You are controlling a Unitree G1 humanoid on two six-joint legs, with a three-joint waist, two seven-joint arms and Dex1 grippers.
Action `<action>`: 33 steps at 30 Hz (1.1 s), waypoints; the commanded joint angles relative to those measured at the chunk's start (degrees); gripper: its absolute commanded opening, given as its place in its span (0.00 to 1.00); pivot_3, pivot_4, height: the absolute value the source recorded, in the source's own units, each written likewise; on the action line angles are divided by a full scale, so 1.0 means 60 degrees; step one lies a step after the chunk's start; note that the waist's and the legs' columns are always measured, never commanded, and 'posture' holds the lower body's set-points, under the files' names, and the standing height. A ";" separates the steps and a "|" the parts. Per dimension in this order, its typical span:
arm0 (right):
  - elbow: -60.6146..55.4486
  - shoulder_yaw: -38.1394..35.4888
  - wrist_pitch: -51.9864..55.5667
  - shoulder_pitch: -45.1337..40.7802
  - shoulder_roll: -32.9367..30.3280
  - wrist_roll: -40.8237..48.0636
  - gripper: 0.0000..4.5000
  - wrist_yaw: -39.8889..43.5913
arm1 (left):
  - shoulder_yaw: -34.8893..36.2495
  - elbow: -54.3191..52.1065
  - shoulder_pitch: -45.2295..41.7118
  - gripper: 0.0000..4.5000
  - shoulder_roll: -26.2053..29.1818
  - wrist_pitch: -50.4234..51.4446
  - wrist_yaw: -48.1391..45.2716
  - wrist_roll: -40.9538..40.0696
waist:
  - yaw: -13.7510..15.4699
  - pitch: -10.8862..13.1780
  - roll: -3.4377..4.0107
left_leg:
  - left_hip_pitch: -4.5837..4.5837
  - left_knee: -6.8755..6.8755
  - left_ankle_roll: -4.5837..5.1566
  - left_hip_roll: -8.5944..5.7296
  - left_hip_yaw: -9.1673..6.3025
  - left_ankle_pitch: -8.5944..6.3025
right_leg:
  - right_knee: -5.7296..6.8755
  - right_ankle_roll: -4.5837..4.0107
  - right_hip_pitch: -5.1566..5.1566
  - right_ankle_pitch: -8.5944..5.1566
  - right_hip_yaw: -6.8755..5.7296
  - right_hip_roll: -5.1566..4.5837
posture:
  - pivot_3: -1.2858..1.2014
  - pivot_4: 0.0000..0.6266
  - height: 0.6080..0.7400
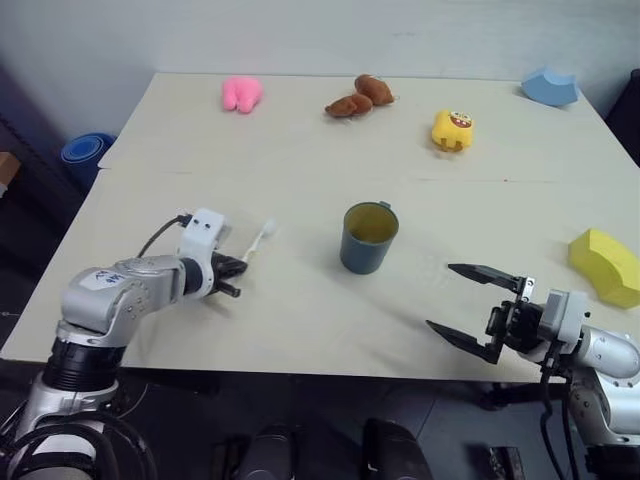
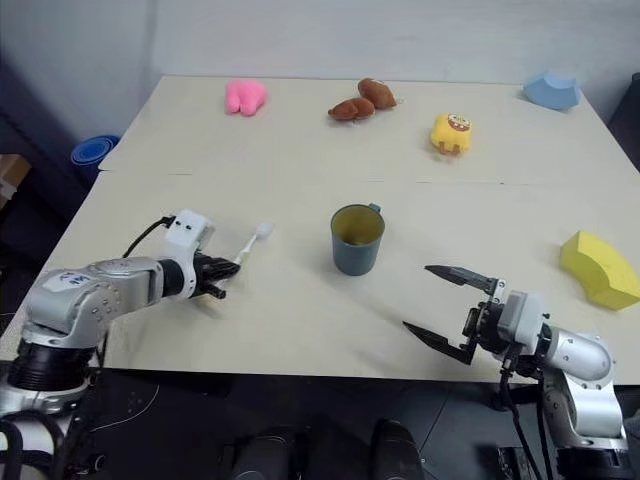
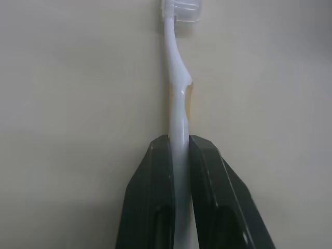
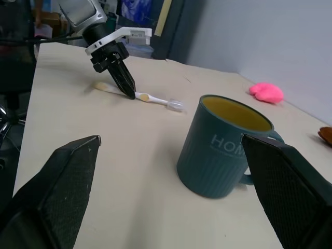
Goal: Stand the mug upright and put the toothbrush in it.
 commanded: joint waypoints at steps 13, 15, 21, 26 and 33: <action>-0.1161 -0.0846 -0.0463 0.1420 0.0232 -0.0343 1.00 -0.1273 | 0.0291 0.2775 -0.3070 0.03 -0.4761 -0.7696 -0.5197 0.0296 | -0.0077 0.0020 -0.0040 | -0.0003 -0.0006 0.0021 -0.0002 0.0061 0.0009 | -0.0053 0.0008 0.0001 0.0004 -0.0004 0.0000 | 0.52 0.24 1.00; -0.1206 -0.0837 -0.0518 0.1404 0.0269 -0.0391 1.00 -0.1436 | 0.0046 0.3529 -0.3041 0.03 -0.5035 -0.8266 -0.5313 0.0776 | -0.0067 0.0021 -0.0041 | -0.0004 -0.0005 0.0030 -0.0002 0.0067 0.0014 | -0.0055 0.0007 0.0001 0.0005 -0.0001 0.0000 | 0.52 0.24 1.00; -0.1398 -0.0819 -0.0660 0.1445 0.0404 -0.0580 1.00 -0.1858 | -0.0065 0.5569 -0.2957 0.03 -0.5735 -1.0261 -0.5707 0.1717 | -0.0061 0.0022 -0.0043 | -0.0012 -0.0009 0.0036 -0.0003 0.0068 0.0013 | -0.0069 0.0009 -0.0004 0.0006 -0.0001 0.0000 | 0.52 0.24 1.00; -0.1479 -0.0828 -0.0691 0.1545 0.0408 -0.0633 1.00 -0.2034 | 0.0029 0.5689 -0.2867 0.37 -0.5959 -1.0190 -0.5851 0.1682 | -0.0048 0.0023 -0.0044 | -0.0018 -0.0007 0.0041 -0.0003 0.0067 0.0013 | -0.0074 0.0014 -0.0004 0.0009 -0.0003 0.0000 | 0.52 0.24 1.00; -0.1201 -0.0942 -0.0728 0.1500 0.0178 -0.0578 1.00 -0.1890 | 0.0442 0.3799 -0.2038 0.79 -0.4372 -0.9339 -0.6216 0.1562 | -0.0111 0.0022 -0.0043 | -0.0012 -0.0010 0.0041 0.0000 0.0064 0.0013 | -0.0067 0.0014 -0.0005 0.0009 -0.0003 0.0000 | 0.52 0.24 1.00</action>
